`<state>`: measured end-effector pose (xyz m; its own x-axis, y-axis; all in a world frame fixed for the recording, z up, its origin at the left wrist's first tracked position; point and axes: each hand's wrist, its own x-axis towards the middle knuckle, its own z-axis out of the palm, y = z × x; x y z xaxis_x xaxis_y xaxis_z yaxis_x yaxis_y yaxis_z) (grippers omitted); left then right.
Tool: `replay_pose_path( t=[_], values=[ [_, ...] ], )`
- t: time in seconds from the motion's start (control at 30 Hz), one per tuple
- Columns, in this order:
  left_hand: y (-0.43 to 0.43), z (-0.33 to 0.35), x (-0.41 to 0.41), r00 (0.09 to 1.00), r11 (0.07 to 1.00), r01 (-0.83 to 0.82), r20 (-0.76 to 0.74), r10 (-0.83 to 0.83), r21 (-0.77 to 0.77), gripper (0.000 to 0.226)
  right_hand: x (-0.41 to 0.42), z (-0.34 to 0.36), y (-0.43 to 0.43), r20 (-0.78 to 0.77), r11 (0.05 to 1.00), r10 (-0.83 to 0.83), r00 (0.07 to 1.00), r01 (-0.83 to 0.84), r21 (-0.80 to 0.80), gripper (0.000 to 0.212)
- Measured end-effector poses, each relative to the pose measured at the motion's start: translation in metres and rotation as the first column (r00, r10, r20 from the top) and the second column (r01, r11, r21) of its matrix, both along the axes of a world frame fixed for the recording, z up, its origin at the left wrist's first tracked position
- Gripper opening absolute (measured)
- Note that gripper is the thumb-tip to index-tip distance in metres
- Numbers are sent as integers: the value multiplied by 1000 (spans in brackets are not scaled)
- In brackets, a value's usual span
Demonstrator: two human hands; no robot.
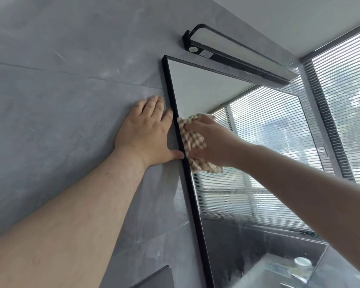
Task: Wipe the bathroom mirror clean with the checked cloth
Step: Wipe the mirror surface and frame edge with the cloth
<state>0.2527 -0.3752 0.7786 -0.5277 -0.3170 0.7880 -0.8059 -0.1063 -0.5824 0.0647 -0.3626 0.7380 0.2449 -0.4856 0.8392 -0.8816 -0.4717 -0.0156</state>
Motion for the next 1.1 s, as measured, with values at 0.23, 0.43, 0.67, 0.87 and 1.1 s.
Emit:
replay_pose_path(
  t=[0.23, 0.43, 0.67, 0.87, 1.1],
  values=[
    [-1, 0, -2, 1000, 999, 4, -26, -3, 32, 119, -4, -46, -1, -11, 998, 24, 1000, -23, 64, 68],
    [1, -1, -1, 1000, 1000, 14, -25, -14, 25, 118, -1, -14, -1, 21, 999, -15, 1000, 14, 47, 79],
    [-1, -1, 1, 1000, 1000, 22, -14, -22, 1, 120, 7, 56, 4, 53, 993, -114, 992, 115, -27, 74],
    [-4, 0, 2, 999, 999, 33, 0, -33, -19, 120, 9, 59, 4, 81, 995, -85, 993, 89, -47, 73],
    [-6, -1, 2, 998, 998, 54, -9, -54, -22, 121, 4, 35, 1, 82, 993, -119, 990, 117, 31, 66]
  ],
)
